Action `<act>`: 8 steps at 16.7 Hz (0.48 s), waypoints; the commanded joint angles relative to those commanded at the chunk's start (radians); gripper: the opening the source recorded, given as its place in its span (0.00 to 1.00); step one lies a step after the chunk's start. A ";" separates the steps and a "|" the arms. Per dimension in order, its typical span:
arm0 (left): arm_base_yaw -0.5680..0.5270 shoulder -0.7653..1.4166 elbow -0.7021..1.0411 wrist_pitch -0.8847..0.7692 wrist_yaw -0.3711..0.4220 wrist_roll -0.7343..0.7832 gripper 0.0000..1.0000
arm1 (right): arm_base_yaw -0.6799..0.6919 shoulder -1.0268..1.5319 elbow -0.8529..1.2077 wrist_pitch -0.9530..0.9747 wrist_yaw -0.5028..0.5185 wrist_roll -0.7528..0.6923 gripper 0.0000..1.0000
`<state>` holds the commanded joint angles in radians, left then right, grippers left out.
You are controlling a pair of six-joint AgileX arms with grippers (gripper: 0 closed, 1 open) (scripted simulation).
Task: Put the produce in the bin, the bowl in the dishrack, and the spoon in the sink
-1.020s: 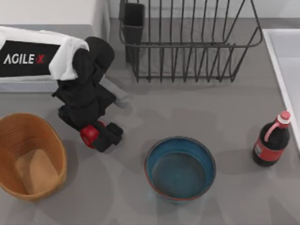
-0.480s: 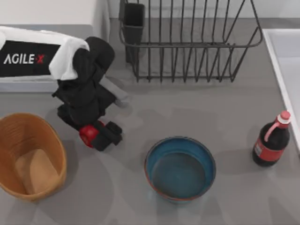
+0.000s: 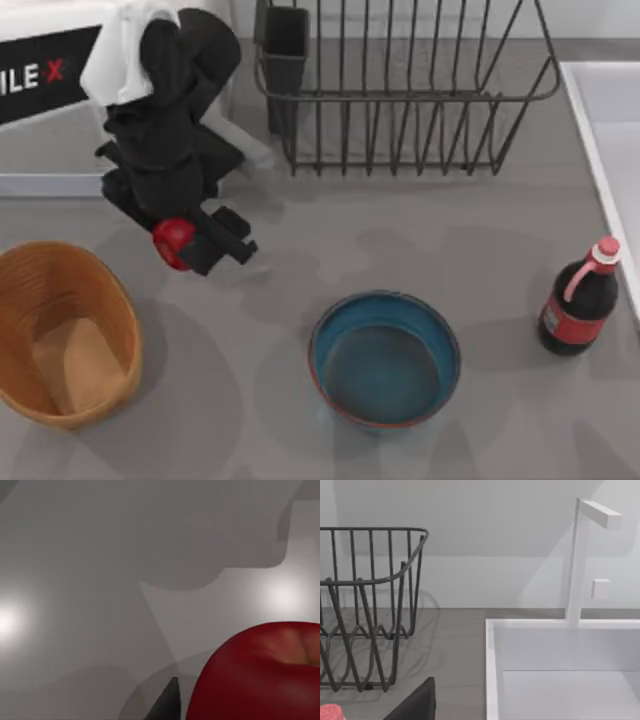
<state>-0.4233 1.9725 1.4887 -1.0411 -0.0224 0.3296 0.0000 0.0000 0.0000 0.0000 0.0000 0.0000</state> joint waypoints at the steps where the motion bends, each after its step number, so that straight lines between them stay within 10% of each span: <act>1: 0.001 -0.012 0.024 -0.036 0.000 -0.001 0.00 | 0.000 0.000 0.000 0.000 0.000 0.000 1.00; 8: 0.003 -0.036 0.070 -0.103 -0.001 0.000 0.00 | 0.000 0.000 0.000 0.000 0.000 0.000 1.00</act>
<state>-0.4203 1.9369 1.5591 -1.1441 -0.0232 0.3297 0.0000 0.0000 0.0000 0.0000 0.0000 0.0000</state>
